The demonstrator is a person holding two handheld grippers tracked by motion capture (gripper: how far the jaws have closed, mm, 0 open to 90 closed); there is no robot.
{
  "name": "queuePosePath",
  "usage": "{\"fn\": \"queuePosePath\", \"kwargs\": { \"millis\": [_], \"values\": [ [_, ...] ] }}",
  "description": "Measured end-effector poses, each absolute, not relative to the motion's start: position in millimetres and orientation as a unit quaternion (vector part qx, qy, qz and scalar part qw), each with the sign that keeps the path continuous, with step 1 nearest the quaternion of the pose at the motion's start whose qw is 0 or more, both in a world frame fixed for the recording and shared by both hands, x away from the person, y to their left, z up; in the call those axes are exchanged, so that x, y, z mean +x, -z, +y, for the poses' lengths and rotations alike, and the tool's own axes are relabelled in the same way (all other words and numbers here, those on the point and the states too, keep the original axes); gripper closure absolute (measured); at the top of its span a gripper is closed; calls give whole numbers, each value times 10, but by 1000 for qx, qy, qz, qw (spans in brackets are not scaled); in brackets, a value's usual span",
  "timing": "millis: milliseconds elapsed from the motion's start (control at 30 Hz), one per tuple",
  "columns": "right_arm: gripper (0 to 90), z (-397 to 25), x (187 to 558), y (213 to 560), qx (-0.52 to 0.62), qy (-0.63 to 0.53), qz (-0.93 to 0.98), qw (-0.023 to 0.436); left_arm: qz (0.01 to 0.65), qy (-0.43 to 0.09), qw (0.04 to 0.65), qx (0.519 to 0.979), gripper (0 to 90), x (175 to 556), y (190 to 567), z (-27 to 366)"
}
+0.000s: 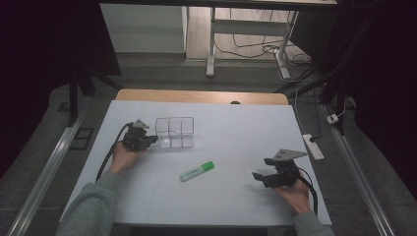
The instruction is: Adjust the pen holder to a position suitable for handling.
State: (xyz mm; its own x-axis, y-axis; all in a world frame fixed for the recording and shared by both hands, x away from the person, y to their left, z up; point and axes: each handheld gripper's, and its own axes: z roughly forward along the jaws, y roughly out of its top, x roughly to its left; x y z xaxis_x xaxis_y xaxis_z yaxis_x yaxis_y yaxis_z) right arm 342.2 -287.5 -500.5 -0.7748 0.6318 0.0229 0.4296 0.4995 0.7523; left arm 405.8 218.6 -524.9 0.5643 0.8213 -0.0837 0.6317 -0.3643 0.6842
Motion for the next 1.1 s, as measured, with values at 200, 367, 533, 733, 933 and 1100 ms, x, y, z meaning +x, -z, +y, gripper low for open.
{"fn": "queuePosePath", "kwargs": {
  "millis": [200, 367, 533, 733, 933, 1100],
  "values": [
    [214, -2873, 3425, 5009, 310, -392, 857, 127, 444, -138, 345, 815, 887, 4079, 5252, 2139],
    [214, -2873, 3426, 5012, 310, -391, 857, 126, 440, -137, 344, 818, 887, 4096, 5246, 2084],
    [213, -2871, 3427, 5014, 311, -390, 858, 126, 433, -133, 347, 821, 887, 4111, 5244, 2016],
    [214, -2870, 3423, 5010, 310, -391, 857, 127, 428, -132, 345, 825, 887, 4141, 5246, 1945],
    [214, -2868, 3421, 5012, 310, -390, 858, 127, 424, -129, 348, 826, 887, 4164, 5241, 1885],
    [214, -2872, 3425, 5014, 310, -390, 858, 127, 421, -129, 349, 827, 887, 4184, 5235, 1835]
  ]
}}
